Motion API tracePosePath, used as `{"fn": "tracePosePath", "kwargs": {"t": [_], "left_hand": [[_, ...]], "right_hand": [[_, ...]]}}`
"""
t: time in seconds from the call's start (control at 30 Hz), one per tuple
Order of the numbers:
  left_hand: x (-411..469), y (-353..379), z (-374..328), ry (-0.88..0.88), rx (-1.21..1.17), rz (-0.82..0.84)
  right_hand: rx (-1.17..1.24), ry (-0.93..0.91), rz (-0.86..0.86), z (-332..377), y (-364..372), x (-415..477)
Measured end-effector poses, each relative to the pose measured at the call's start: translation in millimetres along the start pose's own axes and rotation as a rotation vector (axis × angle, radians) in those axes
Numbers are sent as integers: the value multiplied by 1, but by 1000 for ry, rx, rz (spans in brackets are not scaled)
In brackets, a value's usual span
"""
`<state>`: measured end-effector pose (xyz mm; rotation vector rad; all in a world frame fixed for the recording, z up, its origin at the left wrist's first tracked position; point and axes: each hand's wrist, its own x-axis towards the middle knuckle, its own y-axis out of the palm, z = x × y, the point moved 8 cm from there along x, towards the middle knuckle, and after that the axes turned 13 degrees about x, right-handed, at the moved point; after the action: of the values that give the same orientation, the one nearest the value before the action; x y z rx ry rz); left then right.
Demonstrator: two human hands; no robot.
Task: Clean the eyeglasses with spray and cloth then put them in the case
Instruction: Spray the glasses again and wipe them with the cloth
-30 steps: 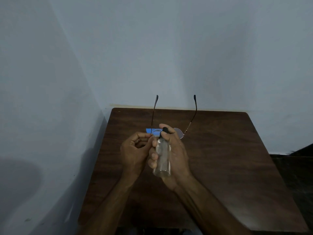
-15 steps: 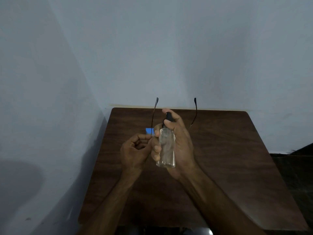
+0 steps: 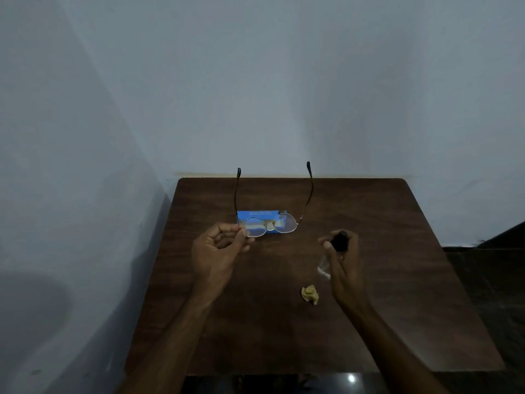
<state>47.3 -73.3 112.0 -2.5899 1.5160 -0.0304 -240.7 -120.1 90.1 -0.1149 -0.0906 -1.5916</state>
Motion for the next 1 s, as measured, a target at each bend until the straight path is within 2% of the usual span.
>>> {"fn": "tracePosePath", "kwargs": {"t": [0.17, 0.27, 0.63, 0.8, 0.9, 1.0], "left_hand": [[-6, 8, -1, 18, 40, 43], [-9, 11, -1, 32, 71, 42], [-14, 11, 2, 34, 48, 32], [-17, 17, -2, 45, 63, 51], [-19, 19, -3, 52, 86, 60], [-21, 20, -2, 44, 74, 63]], "right_hand": [[-184, 131, -27, -104, -48, 14], [-176, 204, -45, -149, -68, 17], [-220, 231, -80, -140, -69, 6], [-157, 305, -109, -149, -73, 1], [-234, 317, -123, -155, -78, -9], [-110, 410, -214, -167, -80, -32]]}}
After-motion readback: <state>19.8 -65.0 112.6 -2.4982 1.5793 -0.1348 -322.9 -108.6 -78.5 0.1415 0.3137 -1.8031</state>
